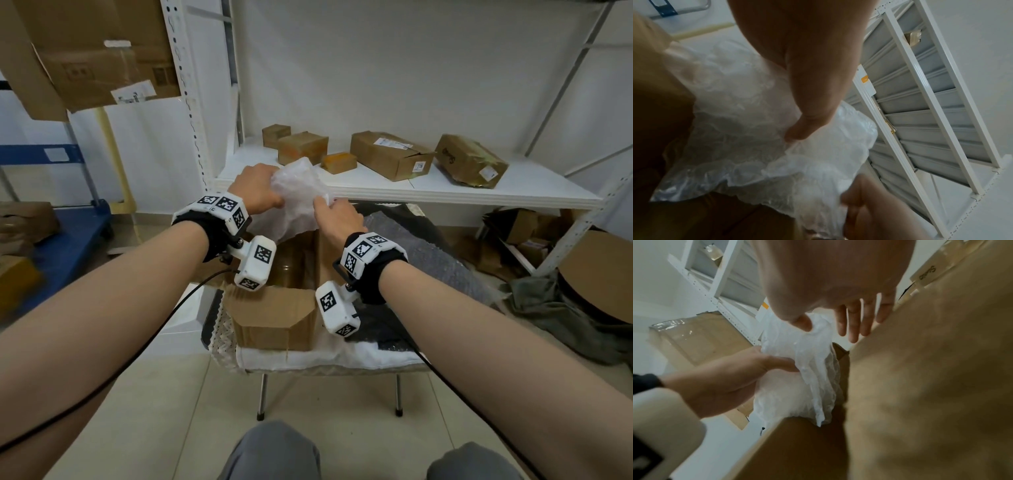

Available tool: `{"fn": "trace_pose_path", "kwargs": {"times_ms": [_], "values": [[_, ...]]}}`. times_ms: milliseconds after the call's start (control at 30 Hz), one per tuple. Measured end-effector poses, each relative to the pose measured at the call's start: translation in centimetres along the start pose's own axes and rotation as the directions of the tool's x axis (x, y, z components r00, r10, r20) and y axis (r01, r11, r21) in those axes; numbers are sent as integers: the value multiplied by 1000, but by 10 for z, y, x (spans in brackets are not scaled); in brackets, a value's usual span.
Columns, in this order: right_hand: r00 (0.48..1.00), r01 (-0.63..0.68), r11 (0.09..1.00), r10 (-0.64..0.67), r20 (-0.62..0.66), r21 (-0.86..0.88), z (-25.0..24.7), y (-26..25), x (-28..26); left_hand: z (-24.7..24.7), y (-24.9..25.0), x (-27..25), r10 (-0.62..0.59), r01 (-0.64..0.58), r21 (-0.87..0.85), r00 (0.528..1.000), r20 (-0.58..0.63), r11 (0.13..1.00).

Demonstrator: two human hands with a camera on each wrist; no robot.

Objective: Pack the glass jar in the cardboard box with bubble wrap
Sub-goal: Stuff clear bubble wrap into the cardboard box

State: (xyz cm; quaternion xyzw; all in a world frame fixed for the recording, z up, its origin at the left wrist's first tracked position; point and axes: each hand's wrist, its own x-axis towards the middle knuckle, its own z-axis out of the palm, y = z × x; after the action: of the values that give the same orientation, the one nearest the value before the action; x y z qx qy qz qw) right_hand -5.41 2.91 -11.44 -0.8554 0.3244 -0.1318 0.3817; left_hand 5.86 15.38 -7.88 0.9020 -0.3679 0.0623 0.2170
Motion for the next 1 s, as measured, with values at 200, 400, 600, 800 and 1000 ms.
{"fn": "trace_pose_path", "kwargs": {"times_ms": [200,400,600,800,1000], "values": [[981,-36,953,91,171,-301,5,15,-4,1,1,0,10,-10,-14,1000,-4,1000],[955,-113,976,159,249,-187,11,24,-6,8,6,6,0,-3,48,998,65,999],[948,-63,996,80,309,-66,9,24,-9,4,13,9,38,-48,157,997,60,986],[960,8,998,7,279,-55,-21,15,-23,-12,33,9,65,-67,193,998,16,979],[944,38,994,-3,329,-101,-48,31,-48,-9,54,-3,18,-38,171,993,119,985]]}}
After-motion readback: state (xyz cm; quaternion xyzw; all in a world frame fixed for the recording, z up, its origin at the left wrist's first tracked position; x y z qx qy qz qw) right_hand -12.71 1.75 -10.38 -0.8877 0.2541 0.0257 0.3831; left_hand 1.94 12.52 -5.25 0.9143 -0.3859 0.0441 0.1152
